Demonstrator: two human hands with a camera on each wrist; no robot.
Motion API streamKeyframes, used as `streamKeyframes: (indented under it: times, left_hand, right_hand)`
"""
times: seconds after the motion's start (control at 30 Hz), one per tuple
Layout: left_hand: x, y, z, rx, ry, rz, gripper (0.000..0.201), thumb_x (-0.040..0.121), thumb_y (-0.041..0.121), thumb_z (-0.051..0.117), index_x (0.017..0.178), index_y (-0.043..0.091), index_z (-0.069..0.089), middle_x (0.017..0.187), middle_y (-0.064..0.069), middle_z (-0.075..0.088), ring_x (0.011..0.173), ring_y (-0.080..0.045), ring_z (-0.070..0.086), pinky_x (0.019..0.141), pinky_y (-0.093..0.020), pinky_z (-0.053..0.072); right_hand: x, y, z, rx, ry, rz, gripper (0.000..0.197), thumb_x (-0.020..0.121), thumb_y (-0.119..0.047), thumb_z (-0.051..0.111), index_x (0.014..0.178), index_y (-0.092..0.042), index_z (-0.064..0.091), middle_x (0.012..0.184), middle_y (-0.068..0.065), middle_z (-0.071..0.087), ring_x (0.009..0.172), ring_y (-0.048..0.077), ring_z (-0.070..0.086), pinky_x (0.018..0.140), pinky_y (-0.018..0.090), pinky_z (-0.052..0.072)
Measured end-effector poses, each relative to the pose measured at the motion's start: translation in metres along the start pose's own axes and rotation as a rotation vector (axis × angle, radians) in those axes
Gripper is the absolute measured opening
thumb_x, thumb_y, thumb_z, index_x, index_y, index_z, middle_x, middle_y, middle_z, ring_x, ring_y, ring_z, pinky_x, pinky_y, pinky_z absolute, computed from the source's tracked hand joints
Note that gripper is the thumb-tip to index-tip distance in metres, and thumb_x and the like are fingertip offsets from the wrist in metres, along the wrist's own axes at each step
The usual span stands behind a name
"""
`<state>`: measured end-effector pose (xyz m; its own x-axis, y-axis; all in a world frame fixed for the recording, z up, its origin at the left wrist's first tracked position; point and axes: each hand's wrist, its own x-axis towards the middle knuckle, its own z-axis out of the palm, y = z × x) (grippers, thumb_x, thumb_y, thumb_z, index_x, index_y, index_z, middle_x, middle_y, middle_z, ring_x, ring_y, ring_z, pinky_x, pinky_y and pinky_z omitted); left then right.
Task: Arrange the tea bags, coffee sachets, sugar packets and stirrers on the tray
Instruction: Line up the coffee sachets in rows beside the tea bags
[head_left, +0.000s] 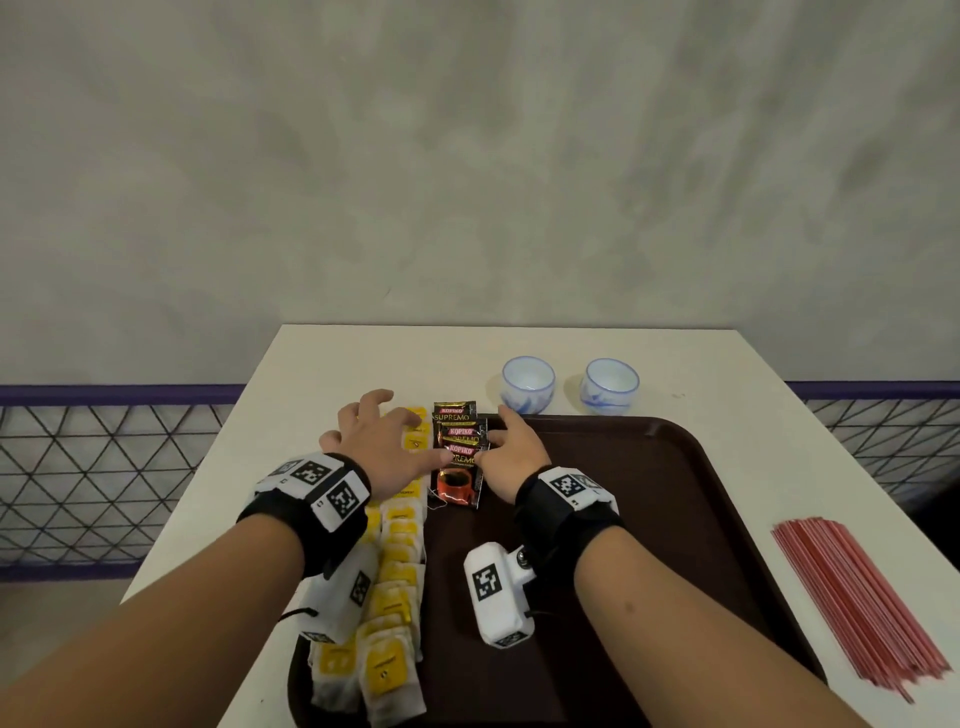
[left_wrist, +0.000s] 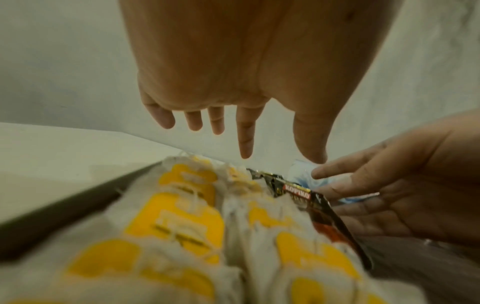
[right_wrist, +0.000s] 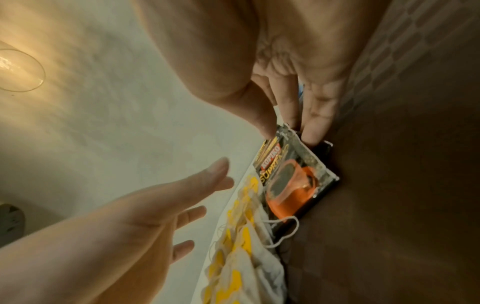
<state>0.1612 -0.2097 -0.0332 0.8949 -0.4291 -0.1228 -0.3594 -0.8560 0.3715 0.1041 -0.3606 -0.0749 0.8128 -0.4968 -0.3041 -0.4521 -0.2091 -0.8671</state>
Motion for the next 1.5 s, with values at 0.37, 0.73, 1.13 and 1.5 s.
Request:
streamKeyframes:
  times: [0.37,0.73,1.13,1.5]
  left_hand:
    - [-0.055,-0.039,-0.055,-0.079,0.111,0.008,0.051,0.075,0.066,0.057,0.119,0.041,0.054,0.148,0.009,0.026,0.137,-0.022,0.02,0.107,-0.05,0.021]
    - [-0.147,-0.081,-0.071,-0.15,0.024,0.06,0.058,0.058,0.085,0.04,0.103,0.051,0.053,0.133,0.02,0.041,0.13,-0.01,0.032,0.107,-0.049,0.028]
    - [-0.238,-0.097,-0.005,-0.054,-0.237,-0.078,0.07,0.067,0.06,0.071,0.123,0.028,0.046,0.108,0.011,0.052,0.094,-0.005,0.051,0.079,-0.018,0.041]
    - [-0.232,-0.093,-0.013,-0.053,-0.288,-0.012,0.02,0.074,0.024,0.072,0.073,0.031,0.053,0.084,0.008,0.062,0.084,-0.011,0.058,0.072,-0.022,0.045]
  right_hand:
    - [-0.006,-0.011,0.001,-0.053,-0.042,0.003,0.076,0.089,0.003,0.051,0.153,-0.018,0.016,0.146,0.013,0.044,0.129,0.027,0.049,0.107,0.043,0.043]
    - [-0.091,-0.042,-0.041,-0.233,0.013,-0.161,0.067,0.093,-0.011,0.055,0.151,-0.018,0.024,0.143,0.009,0.048,0.126,0.023,0.05,0.1,0.029,0.043]
    - [-0.265,0.016,-0.022,-1.189,-0.592,-0.358,0.063,0.081,-0.055,0.066,0.12,-0.008,0.051,0.118,0.012,0.053,0.111,0.03,0.049,0.09,0.04,0.044]
    - [-0.256,0.028,-0.006,-0.86,-0.443,-0.321,0.026,0.081,-0.025,0.073,0.097,-0.025,0.053,0.091,-0.002,0.051,0.092,0.02,0.042,0.08,0.035,0.037]
